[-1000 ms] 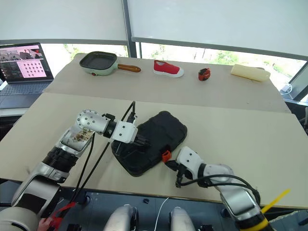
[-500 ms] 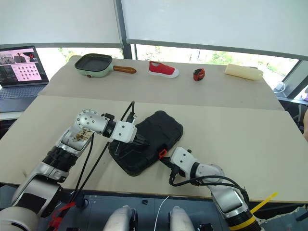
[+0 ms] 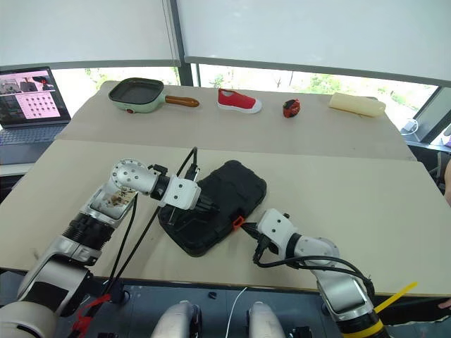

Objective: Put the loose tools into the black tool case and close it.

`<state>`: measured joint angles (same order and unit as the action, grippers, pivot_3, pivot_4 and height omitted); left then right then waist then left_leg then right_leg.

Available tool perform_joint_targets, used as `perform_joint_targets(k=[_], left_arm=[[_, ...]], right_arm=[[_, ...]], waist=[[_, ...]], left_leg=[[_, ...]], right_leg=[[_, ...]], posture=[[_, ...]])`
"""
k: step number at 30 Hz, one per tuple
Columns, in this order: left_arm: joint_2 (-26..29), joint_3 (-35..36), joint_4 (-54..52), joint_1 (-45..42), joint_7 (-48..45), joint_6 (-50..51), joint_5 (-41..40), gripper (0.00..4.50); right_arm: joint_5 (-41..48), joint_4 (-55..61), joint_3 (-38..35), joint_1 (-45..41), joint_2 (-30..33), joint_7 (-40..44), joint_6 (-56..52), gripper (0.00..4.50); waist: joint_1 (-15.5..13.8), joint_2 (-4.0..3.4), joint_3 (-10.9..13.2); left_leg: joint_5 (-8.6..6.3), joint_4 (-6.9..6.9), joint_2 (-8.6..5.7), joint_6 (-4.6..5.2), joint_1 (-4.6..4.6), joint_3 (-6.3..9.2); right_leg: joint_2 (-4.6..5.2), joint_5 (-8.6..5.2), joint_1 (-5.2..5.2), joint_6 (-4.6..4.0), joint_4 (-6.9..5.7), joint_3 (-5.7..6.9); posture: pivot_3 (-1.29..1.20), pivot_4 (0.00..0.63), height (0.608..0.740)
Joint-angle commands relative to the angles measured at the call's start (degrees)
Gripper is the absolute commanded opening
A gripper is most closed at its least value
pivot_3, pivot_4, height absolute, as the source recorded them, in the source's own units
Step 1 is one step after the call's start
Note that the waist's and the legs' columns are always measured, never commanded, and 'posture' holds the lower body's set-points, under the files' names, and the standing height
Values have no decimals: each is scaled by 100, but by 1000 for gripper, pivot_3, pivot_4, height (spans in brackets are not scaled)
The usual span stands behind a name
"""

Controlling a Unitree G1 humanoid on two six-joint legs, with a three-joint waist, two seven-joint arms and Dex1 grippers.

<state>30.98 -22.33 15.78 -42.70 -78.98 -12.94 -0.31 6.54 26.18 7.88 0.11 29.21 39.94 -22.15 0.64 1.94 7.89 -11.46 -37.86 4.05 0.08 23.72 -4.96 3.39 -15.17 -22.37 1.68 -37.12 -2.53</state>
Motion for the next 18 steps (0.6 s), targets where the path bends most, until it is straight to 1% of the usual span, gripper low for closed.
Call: perform_joint_targets(k=[1, 3, 6, 8, 14, 18], left_arm=[[-45, -459, 372, 236, -129, -23, 387, 0], [-78, -461, 422, 215, -126, -46, 395, 0], [-121, -470, 474, 188, -141, -77, 403, 0], [-139, -469, 511, 154, -167, -108, 404, 0], [-170, -447, 600, 55, -214, -155, 410, 0], [-118, -415, 634, -12, -260, -175, 409, 0]], right_arm=[[709, 973, -542, 306, 132, -20, -855, 1218], [884, 1162, -604, 406, 143, -111, -1175, 1940], [872, 1194, -469, 435, 89, -294, -1367, 2949], [861, 1046, -351, 354, -65, -462, -1457, 3460], [858, 599, -181, 137, -367, -691, -1452, 3460], [734, 163, 147, -52, -572, -699, -1190, 3460]], waist=[[-15, -10, -13], [-19, -12, -23], [-26, -20, -29], [-39, -21, -30], [-78, -19, -31], [-74, -19, -31]], left_leg=[[0, 2, -1, 0, 0, 0], [-1, 5, -2, 1, -1, 0], [-1, 5, -3, 1, -1, 1], [-1, 5, -6, 1, -1, 1], [-1, 5, -8, 1, 2, 2], [-1, 5, -7, 1, 4, 2]], right_leg=[[2, 0, 1, 0, 3, 0], [2, -1, 4, 0, 8, 1], [4, -22, 4, -20, 9, 1], [7, -42, 4, -12, 9, 0], [8, -41, 4, -13, 13, 1], [7, -41, 2, -12, 14, 1]], posture=[[0, 150, 740], [0, 150, 740], [0, 150, 740], [0, 150, 740], [0, 150, 740], [0, 150, 740]])
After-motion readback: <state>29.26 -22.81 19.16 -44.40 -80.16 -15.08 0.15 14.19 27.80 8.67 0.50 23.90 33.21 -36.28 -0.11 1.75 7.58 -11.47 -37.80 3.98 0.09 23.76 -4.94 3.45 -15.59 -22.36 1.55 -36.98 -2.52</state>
